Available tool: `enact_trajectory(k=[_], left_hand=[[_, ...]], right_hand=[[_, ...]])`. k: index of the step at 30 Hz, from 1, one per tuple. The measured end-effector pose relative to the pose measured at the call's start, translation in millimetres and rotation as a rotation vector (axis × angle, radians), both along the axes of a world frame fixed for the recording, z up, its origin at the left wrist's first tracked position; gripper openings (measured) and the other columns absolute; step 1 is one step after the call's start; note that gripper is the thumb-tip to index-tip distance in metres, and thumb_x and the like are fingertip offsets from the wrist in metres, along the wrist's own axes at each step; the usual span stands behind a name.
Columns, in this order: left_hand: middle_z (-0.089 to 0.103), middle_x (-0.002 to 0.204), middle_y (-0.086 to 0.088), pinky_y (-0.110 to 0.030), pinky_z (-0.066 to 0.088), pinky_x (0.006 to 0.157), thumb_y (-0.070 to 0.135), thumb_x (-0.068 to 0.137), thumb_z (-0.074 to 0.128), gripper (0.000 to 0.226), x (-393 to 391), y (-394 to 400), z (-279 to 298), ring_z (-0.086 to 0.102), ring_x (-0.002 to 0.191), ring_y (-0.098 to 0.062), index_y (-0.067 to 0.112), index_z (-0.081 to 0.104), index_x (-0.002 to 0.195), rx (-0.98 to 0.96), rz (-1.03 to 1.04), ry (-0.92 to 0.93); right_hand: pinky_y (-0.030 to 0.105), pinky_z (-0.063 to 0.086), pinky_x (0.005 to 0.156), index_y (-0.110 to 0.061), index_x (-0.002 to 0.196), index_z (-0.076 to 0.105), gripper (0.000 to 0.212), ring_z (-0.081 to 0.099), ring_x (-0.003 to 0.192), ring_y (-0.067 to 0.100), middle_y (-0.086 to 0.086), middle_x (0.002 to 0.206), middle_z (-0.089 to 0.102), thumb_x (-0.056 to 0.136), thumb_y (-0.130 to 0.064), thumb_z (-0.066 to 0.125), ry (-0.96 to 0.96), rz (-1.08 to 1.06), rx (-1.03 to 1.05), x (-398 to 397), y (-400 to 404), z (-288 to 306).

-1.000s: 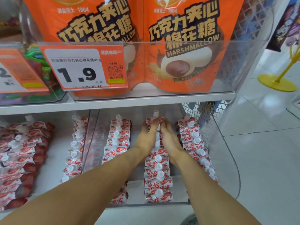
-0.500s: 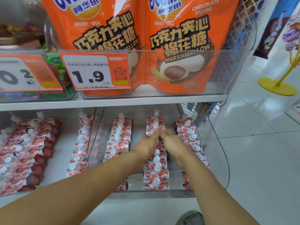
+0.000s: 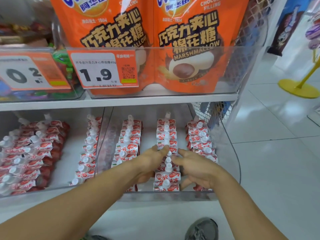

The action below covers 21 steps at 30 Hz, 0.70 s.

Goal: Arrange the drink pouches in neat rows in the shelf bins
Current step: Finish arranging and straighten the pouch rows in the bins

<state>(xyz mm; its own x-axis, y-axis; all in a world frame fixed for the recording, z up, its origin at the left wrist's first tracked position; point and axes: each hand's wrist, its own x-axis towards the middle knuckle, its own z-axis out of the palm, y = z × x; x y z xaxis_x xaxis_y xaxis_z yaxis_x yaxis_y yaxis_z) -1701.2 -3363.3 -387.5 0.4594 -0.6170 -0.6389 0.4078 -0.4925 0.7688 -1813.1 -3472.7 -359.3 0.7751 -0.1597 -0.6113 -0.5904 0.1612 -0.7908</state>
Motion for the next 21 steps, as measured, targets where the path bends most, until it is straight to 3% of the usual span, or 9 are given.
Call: enact_trajectory(k=[3, 6, 8, 10, 12, 14, 16, 19, 21], left_hand=[[0.05, 0.142, -0.003, -0.05, 0.04, 0.106, 0.061, 0.084, 0.053, 0.072, -4, -1, 8, 0.049, 0.128, -0.028, 0.027, 0.033, 0.145, 0.016, -0.01, -0.011], [0.044, 0.147, -0.005, -0.053, 0.037, 0.103, 0.061, 0.093, 0.043, 0.065, -8, 7, 18, 0.044, 0.131, -0.03, 0.023, 0.036, 0.145, 0.149, -0.084, -0.067], [0.059, 0.131, -0.008, -0.049, 0.047, 0.095, 0.054, 0.097, 0.041, 0.057, -10, 15, 24, 0.057, 0.115, -0.028, 0.015, 0.046, 0.138, 0.197, -0.137, -0.025], [0.071, 0.109, -0.009, -0.044, 0.054, 0.089, 0.047, 0.1, 0.04, 0.048, -13, 20, 32, 0.068, 0.1, -0.027, 0.011, 0.054, 0.128, 0.153, -0.153, 0.076], [0.074, 0.105, -0.008, -0.039, 0.057, 0.081, 0.041, 0.102, 0.037, 0.042, -17, 20, 32, 0.071, 0.096, -0.024, 0.012, 0.055, 0.125, 0.104, -0.153, 0.111], [0.074, 0.105, -0.008, -0.038, 0.058, 0.08, 0.038, 0.103, 0.035, 0.039, -19, 19, 31, 0.071, 0.095, -0.023, 0.012, 0.056, 0.124, 0.083, -0.124, 0.123], [0.075, 0.101, -0.009, -0.033, 0.059, 0.076, 0.037, 0.103, 0.038, 0.039, -20, 22, 30, 0.073, 0.086, -0.02, 0.009, 0.059, 0.12, 0.065, -0.128, 0.1], [0.076, 0.092, -0.004, -0.031, 0.057, 0.074, 0.044, 0.1, 0.042, 0.041, -22, 27, 28, 0.071, 0.074, -0.014, 0.01, 0.063, 0.109, 0.062, -0.171, 0.002], [0.075, 0.086, 0.002, -0.026, 0.055, 0.068, 0.046, 0.099, 0.041, 0.039, -25, 26, 28, 0.069, 0.067, -0.009, 0.014, 0.063, 0.103, 0.07, -0.184, -0.062]], right_hand=[[0.063, 0.051, 0.094, -0.033, 0.127, 0.057, 0.026, 0.06, 0.123, 0.028, -0.003, 0.136, 0.061, 0.103, -0.029, 0.052, -0.003, -0.024, 0.021, -1, 0, 4], [0.062, 0.045, 0.102, -0.039, 0.133, 0.049, 0.037, 0.046, 0.137, 0.028, -0.003, 0.149, 0.047, 0.097, -0.04, 0.059, 0.029, 0.014, -0.006, -4, 0, 5], [0.053, 0.045, 0.106, -0.031, 0.145, 0.038, 0.055, 0.044, 0.137, 0.023, 0.001, 0.151, 0.044, 0.096, -0.036, 0.062, 0.018, 0.023, -0.01, -7, -1, 2], [0.047, 0.043, 0.108, -0.02, 0.158, 0.011, 0.08, 0.036, 0.143, 0.022, 0.003, 0.159, 0.033, 0.097, -0.032, 0.061, 0.027, 0.042, -0.011, -10, 2, -1], [0.047, 0.041, 0.11, -0.022, 0.159, 0.0, 0.087, 0.032, 0.146, 0.023, 0.003, 0.162, 0.027, 0.098, -0.03, 0.061, 0.023, 0.062, -0.013, -10, 2, -4], [0.05, 0.042, 0.11, -0.026, 0.159, 0.003, 0.09, 0.037, 0.144, 0.022, 0.002, 0.161, 0.03, 0.095, -0.033, 0.065, 0.016, 0.085, -0.018, -10, 3, -3], [0.046, 0.047, 0.107, -0.028, 0.158, 0.017, 0.086, 0.047, 0.136, 0.016, -0.004, 0.157, 0.037, 0.089, -0.042, 0.068, -0.003, 0.121, -0.093, -13, 3, -4], [0.033, 0.047, 0.103, -0.036, 0.138, 0.049, 0.045, 0.055, 0.115, 0.006, -0.012, 0.136, 0.056, 0.096, -0.049, 0.057, -0.047, 0.189, -0.343, -17, 8, -3], [0.039, 0.048, 0.103, -0.037, 0.134, 0.052, 0.05, 0.057, 0.12, 0.01, -0.011, 0.132, 0.061, 0.091, -0.061, 0.056, -0.03, 0.209, -0.416, -20, 7, -3]])
